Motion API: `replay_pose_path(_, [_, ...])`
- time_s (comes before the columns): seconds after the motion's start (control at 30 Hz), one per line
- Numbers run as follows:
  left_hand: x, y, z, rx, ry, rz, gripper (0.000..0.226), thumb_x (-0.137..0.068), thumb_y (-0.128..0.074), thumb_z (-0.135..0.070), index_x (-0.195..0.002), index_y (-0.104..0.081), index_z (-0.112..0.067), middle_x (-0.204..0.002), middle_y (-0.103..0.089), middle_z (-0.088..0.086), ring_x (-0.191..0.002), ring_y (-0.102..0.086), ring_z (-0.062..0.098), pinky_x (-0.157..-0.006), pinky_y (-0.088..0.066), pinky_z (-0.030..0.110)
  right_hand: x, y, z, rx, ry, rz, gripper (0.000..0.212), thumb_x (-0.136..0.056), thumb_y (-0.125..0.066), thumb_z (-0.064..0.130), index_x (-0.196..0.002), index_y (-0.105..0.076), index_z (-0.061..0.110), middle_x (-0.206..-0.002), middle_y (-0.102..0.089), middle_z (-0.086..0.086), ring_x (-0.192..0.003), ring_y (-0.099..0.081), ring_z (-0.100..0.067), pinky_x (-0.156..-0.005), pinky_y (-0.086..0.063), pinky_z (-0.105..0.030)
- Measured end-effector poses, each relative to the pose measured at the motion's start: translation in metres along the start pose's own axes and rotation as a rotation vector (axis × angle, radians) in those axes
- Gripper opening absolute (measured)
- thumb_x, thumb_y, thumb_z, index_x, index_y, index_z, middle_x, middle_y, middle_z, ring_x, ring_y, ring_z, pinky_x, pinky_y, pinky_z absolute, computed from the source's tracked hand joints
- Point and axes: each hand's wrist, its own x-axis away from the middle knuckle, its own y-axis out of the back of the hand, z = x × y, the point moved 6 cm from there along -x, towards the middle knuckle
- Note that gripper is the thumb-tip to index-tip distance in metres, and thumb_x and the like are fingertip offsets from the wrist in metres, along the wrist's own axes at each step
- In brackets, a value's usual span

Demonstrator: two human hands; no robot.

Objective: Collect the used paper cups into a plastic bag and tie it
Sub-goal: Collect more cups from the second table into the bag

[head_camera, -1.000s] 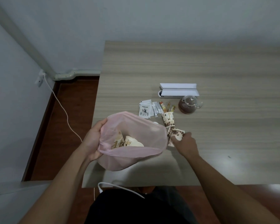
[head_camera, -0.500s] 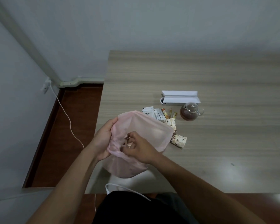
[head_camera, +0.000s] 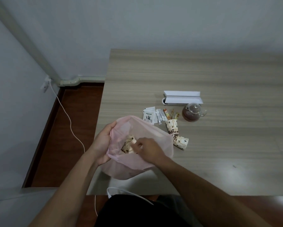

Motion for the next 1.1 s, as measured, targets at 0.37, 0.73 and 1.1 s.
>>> replay_pose_path(0.37, [-0.001,0.01,-0.009,-0.119,-0.033,-0.04,0.052,-0.116,-0.04,-0.039,-0.138,-0.074,-0.006,-0.135,-0.077,0.019,-0.115,-0.078,0.025,-0.101,-0.059,0.036,-0.022,0.089,-0.164,0.125,-0.325,-0.298,0.027,-0.104,-0.054,0.033,-0.099,-0.07,0.013,-0.105,-0.077,-0.018,-0.098,-0.07,-0.04,-0.077,-0.05,-0.041])
replay_pose_path(0.73, [0.014,0.043,-0.012,-0.15,-0.04,-0.147,0.053,-0.115,-0.042,-0.042,-0.139,-0.074,-0.007,-0.134,-0.078,0.02,-0.131,-0.072,0.033,-0.109,-0.054,0.041,-0.022,0.042,-0.23,0.366,-0.651,0.048,0.059,-0.081,-0.084,0.042,-0.133,-0.063,0.024,-0.132,-0.061,-0.01,-0.131,-0.054,-0.038,-0.101,-0.053,-0.049])
replay_pose_path(1.1, [0.017,0.043,-0.009,-0.152,-0.036,-0.094,0.052,-0.117,-0.037,-0.042,-0.136,-0.075,-0.012,-0.131,-0.08,0.017,-0.116,-0.08,0.026,-0.094,-0.061,0.037,-0.011,0.029,-0.232,0.148,-0.575,-0.001,0.065,-0.084,-0.076,0.067,-0.116,-0.074,0.009,-0.117,-0.076,-0.018,-0.109,-0.073,-0.038,-0.083,-0.054,-0.036])
